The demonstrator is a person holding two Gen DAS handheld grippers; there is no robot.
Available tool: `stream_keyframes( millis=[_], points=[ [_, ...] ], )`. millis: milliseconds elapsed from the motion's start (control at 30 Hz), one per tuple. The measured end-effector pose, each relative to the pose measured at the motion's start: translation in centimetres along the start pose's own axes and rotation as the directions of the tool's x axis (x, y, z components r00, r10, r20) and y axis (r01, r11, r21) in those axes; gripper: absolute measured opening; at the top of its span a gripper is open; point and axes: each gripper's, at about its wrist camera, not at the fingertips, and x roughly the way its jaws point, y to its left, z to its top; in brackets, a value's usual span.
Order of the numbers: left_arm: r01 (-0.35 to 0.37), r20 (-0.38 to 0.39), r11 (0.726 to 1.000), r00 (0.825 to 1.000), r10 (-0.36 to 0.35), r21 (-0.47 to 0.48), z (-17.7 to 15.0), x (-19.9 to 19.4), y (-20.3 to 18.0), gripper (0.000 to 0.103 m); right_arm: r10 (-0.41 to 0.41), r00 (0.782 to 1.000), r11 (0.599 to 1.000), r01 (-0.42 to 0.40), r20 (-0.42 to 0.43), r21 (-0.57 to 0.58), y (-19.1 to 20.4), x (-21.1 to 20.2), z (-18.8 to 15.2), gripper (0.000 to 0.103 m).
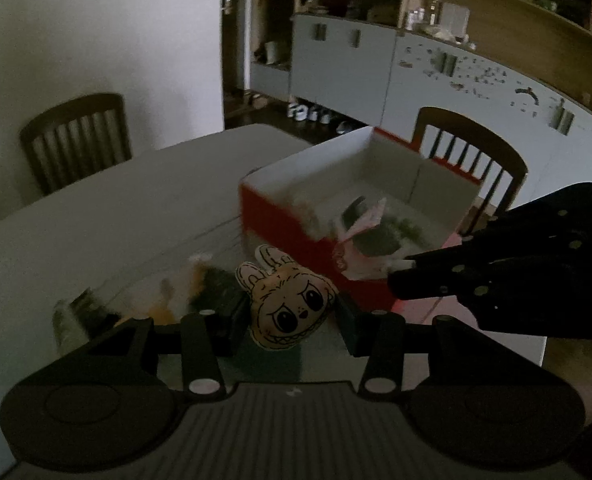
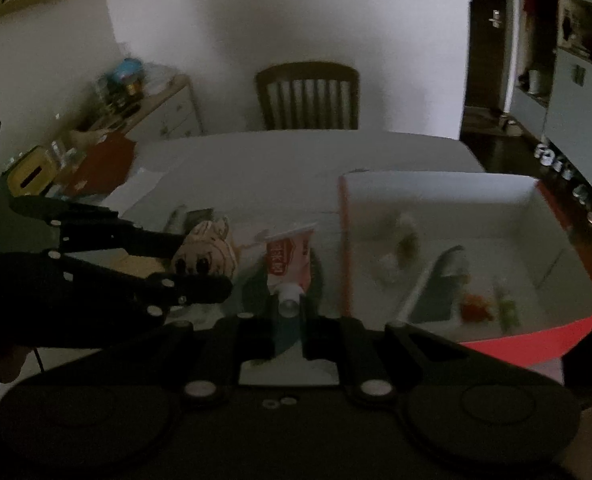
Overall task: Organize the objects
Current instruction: 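Lift both held items and carry them toward the shoebox, then lower the pouch and toothpaste tube into the shoebox and open both tools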
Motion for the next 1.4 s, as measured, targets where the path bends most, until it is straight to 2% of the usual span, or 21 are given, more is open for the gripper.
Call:
stream_keyframes(
  millis=[567, 967, 1233, 1400],
  points=[
    [0.049, -0.025, 0.996, 0.999, -0.047, 0.068, 6.2, 7.6, -7.8, 0.046, -0.105, 0.994, 0.991, 0.104, 0.006, 0.081, -11.5, -1.0, -0.1, 0.009],
    [0.016, -0.082, 0.995, 0.997, -0.008, 0.101, 9.7, 13.8, -10.1, 0.046, -0.137, 0.989, 0.983, 0.143, -0.064, 0.115, -18.1, 2.0, -0.1, 0.009],
    [0.007, -0.131, 0.995, 0.991, 0.006, 0.096, 12.4, 18.5, -9.9, 0.046, -0.132, 0.983, 0.986, 0.143, -0.127, 0.087, -18.9, 4.9, -0.4, 0.009],
    [0.001, -0.170, 0.992, 0.985, 0.020, 0.126, 13.2, 21.3, -10.3, 0.046, -0.131, 0.979, 0.987, 0.143, -0.157, 0.074, -19.2, 6.4, -0.7, 0.009]
  ],
)
